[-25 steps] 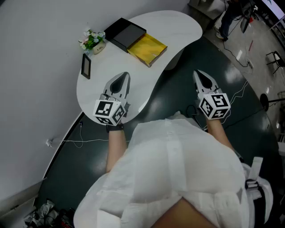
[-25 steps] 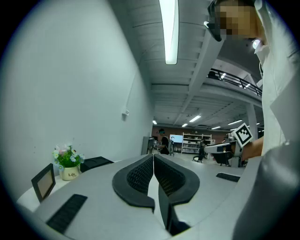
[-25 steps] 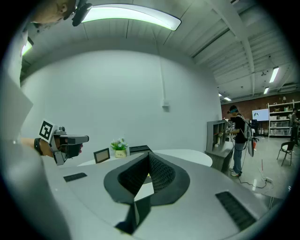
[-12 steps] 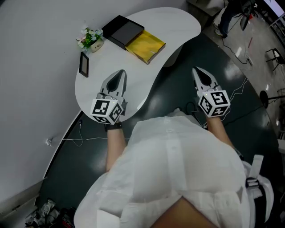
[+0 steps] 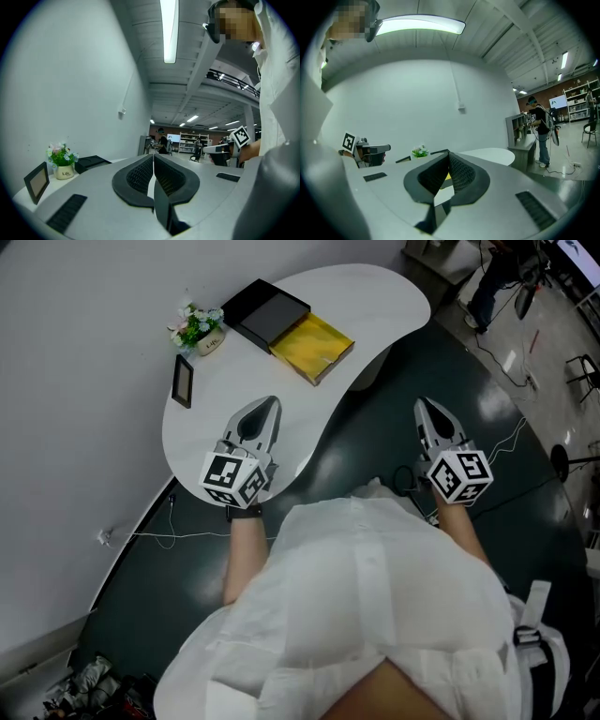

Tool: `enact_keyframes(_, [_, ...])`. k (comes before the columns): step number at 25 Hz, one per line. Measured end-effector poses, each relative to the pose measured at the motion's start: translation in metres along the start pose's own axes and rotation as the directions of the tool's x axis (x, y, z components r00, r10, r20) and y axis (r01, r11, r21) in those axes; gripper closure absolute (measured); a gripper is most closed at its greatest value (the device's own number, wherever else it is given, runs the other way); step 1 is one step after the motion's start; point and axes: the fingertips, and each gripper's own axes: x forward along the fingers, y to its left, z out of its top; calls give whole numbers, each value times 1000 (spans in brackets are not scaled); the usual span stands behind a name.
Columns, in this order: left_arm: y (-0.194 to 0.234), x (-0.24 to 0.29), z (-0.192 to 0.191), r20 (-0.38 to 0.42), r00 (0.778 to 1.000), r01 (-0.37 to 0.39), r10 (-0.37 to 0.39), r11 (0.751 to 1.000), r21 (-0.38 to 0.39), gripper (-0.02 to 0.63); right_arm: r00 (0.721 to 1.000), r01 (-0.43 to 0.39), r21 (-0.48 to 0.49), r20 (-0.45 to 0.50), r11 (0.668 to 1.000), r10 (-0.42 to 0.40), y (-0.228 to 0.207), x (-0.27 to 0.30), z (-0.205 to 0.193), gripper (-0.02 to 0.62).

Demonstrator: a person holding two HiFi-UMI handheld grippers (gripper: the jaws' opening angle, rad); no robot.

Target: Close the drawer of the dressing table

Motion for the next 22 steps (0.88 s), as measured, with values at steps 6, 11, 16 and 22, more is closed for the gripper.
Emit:
enact_keyframes(6, [-7,21,-2,-12,1000,19,-19,1000,4,588,1000,6,12,-1,1000,-6,-17,0,1,586])
enact_keyframes(11, [-13,51,-6,-21,999,39,-39,999,-5,588,1000,21,15,-5,1000,-21,-42,1,5,586])
enact_keyframes(16, [-23,93,-6,-22,998,51,-51,999,-3,588,999,36,15,-12,999,-35,-80,0,12,586])
enact_keyframes(22, [-36,143,-9,-43,997,62,-62,998,-3,588,998,62,22,-15,998,-62,-138,0,27,586])
